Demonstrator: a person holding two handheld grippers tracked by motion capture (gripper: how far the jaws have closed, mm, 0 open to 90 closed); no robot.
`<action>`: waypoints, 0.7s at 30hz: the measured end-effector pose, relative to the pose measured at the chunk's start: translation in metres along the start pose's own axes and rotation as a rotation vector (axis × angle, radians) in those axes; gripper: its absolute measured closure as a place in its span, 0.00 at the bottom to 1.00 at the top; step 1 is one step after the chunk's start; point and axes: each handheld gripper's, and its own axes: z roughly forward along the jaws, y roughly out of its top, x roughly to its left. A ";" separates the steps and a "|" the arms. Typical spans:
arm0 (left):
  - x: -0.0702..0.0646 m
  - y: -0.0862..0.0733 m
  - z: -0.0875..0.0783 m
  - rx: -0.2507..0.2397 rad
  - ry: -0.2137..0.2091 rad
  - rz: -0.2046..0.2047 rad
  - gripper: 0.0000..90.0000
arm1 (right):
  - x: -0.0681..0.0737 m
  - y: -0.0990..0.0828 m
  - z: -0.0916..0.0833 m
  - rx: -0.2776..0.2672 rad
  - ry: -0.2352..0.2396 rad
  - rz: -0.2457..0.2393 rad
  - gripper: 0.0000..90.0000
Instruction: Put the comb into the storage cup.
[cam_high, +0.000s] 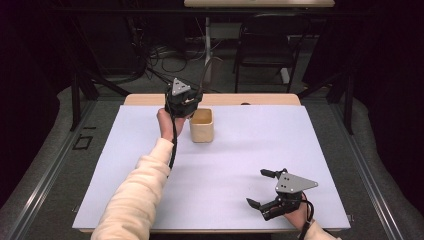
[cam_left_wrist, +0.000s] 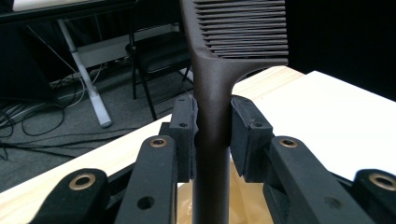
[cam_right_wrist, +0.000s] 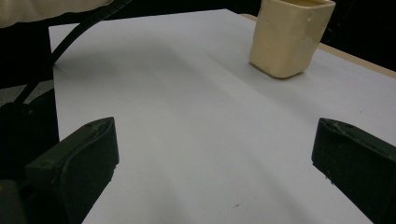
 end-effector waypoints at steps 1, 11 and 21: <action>0.000 0.000 0.001 0.001 0.000 0.001 0.80 | 0.000 0.000 0.000 0.000 0.000 0.000 0.00; -0.002 -0.003 0.005 -0.018 -0.007 -0.011 0.80 | 0.000 0.000 0.000 -0.001 0.002 0.001 0.00; -0.003 -0.006 0.011 -0.021 -0.028 -0.022 0.80 | 0.000 0.000 0.000 -0.001 0.001 0.000 0.00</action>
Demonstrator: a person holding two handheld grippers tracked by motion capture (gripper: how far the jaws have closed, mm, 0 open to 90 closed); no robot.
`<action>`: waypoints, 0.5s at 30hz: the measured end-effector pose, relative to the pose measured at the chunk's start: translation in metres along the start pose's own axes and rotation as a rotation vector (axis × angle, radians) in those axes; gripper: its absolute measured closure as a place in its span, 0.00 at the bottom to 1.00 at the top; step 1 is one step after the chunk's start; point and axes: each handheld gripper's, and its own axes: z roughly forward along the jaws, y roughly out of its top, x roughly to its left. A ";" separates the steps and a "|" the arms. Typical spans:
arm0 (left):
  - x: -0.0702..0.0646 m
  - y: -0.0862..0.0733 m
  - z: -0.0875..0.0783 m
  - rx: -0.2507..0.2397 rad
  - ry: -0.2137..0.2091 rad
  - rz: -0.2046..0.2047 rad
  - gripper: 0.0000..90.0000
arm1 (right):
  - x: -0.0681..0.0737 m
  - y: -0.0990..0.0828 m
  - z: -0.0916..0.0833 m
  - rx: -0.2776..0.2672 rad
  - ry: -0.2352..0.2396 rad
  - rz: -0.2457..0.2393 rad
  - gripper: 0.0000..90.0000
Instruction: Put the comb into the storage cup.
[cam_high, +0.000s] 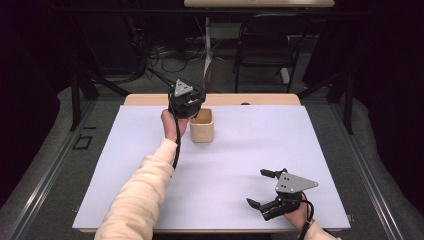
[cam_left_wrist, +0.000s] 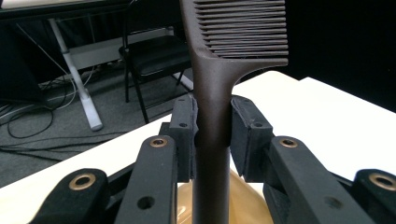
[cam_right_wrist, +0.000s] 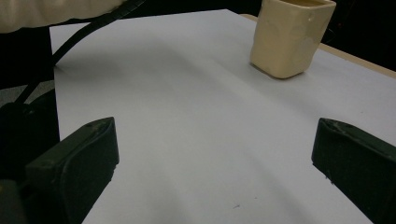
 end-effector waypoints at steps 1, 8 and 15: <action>0.000 0.000 0.001 -0.002 -0.001 -0.001 0.80 | 0.000 0.000 0.000 0.000 0.001 0.001 0.00; -0.001 -0.004 0.005 0.009 -0.016 -0.008 0.80 | 0.000 0.000 0.000 -0.001 0.000 0.000 0.00; 0.000 -0.008 0.009 0.023 -0.033 -0.019 0.80 | 0.000 0.000 0.000 -0.001 0.001 -0.002 0.00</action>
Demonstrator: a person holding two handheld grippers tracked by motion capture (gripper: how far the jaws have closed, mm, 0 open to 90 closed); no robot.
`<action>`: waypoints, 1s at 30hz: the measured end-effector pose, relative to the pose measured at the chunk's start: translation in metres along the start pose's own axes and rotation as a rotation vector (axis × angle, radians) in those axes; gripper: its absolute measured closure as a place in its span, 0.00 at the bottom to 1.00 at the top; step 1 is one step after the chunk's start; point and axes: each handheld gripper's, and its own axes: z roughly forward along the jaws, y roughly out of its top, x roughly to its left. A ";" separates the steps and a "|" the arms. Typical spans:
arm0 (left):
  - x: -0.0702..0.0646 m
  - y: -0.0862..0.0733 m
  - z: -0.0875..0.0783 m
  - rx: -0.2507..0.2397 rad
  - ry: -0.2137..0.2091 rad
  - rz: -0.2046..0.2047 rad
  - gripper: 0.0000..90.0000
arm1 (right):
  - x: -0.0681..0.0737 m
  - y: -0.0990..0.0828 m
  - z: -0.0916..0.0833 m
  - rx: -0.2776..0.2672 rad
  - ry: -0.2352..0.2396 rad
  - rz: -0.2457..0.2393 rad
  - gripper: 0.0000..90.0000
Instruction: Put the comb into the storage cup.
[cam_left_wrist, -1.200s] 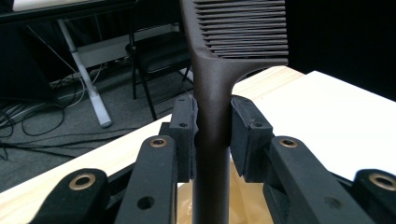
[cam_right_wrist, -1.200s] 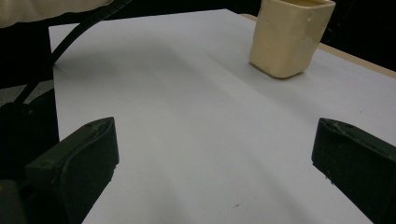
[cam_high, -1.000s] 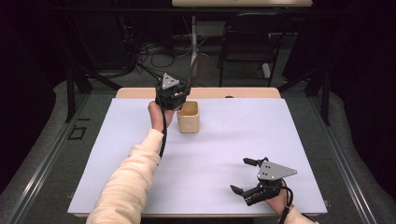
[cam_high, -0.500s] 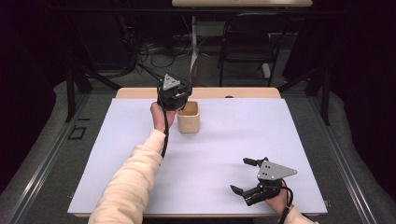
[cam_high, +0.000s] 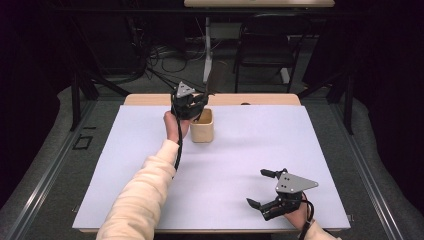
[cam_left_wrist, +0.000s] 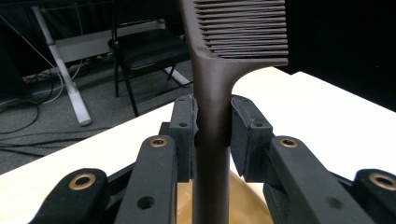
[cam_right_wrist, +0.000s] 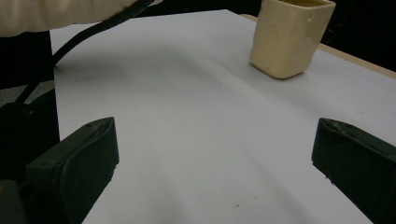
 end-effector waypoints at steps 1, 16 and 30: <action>0.000 -0.001 0.000 0.002 -0.002 -0.001 0.80 | 0.000 0.000 0.000 0.000 0.000 0.000 0.00; 0.003 -0.009 0.004 0.050 -0.008 0.002 0.80 | 0.000 0.000 0.000 0.000 -0.001 -0.001 0.00; 0.004 -0.014 0.007 0.083 -0.010 0.008 0.80 | 0.000 0.000 0.000 0.001 -0.001 0.002 0.00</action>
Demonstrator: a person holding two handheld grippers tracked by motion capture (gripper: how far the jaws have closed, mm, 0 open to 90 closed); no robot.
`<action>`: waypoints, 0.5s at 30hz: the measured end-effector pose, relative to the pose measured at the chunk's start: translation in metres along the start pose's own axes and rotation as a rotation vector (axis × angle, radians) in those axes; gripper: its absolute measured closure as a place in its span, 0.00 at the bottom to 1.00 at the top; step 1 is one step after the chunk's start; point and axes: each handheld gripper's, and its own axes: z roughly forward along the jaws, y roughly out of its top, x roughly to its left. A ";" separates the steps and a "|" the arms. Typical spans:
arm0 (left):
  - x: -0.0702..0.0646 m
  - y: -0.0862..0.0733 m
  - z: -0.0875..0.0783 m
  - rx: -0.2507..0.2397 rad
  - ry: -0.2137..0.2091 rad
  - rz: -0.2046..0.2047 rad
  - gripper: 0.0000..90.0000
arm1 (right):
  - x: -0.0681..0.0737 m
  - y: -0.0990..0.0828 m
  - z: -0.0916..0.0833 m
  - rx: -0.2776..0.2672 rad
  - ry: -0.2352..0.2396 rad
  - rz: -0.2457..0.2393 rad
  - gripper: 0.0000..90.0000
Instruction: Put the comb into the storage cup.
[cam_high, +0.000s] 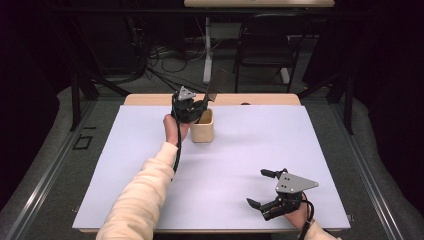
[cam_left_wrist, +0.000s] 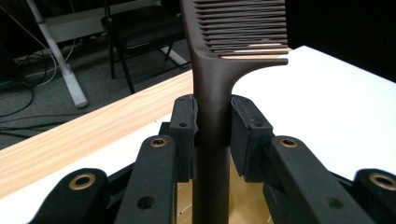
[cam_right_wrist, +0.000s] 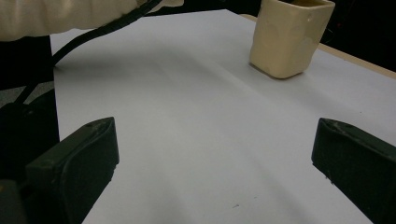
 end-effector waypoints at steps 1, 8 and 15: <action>0.000 0.000 0.000 0.003 0.001 0.001 0.80 | 0.000 0.000 0.000 0.000 0.000 0.000 0.00; 0.000 -0.003 0.002 0.011 0.003 -0.001 0.80 | 0.000 0.000 0.000 0.001 -0.002 0.000 0.00; 0.001 -0.004 0.002 0.016 -0.001 -0.003 0.80 | 0.000 0.000 0.000 0.001 -0.002 0.000 0.00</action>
